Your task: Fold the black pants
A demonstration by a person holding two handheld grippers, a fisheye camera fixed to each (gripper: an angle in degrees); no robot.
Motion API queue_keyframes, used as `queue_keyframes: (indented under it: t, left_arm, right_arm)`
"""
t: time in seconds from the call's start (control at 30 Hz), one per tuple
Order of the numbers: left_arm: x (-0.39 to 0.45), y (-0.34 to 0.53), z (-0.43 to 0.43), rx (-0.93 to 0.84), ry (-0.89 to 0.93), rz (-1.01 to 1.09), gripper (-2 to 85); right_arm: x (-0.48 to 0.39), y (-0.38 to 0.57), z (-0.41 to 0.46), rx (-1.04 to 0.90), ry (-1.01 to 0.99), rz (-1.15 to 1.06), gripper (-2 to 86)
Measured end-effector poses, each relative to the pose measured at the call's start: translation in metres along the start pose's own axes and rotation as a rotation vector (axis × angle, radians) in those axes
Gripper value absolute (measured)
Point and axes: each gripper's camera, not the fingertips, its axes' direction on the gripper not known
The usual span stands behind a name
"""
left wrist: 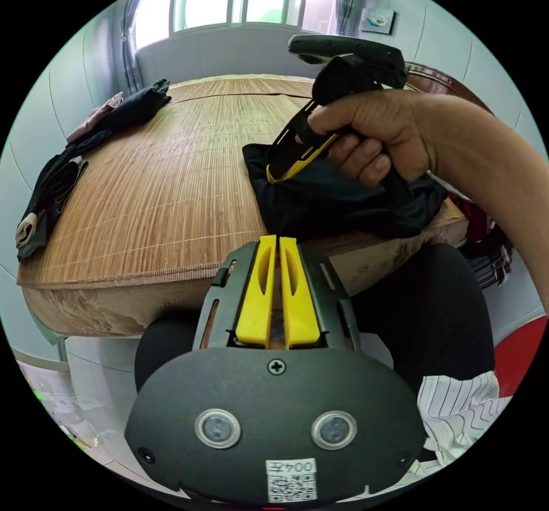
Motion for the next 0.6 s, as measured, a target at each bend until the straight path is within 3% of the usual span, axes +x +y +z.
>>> queue_keyframes:
  t: [0.2,0.37,0.6]
  left_arm:
    - [-0.049,-0.009,-0.012,0.045,0.069,-0.103,1.5]
    - [-0.096,-0.064,-0.006,0.115,0.116,-0.202,0.9]
    - [-0.084,-0.164,0.102,-0.136,0.247,-0.065,0.2]
  right_arm:
    - [-0.012,0.035,-0.035,0.076,0.000,-0.045,4.6]
    - [-0.006,0.124,-0.099,0.355,-0.092,-0.064,3.1]
    - [-0.027,0.221,-0.132,0.536,-0.091,-0.081,3.8]
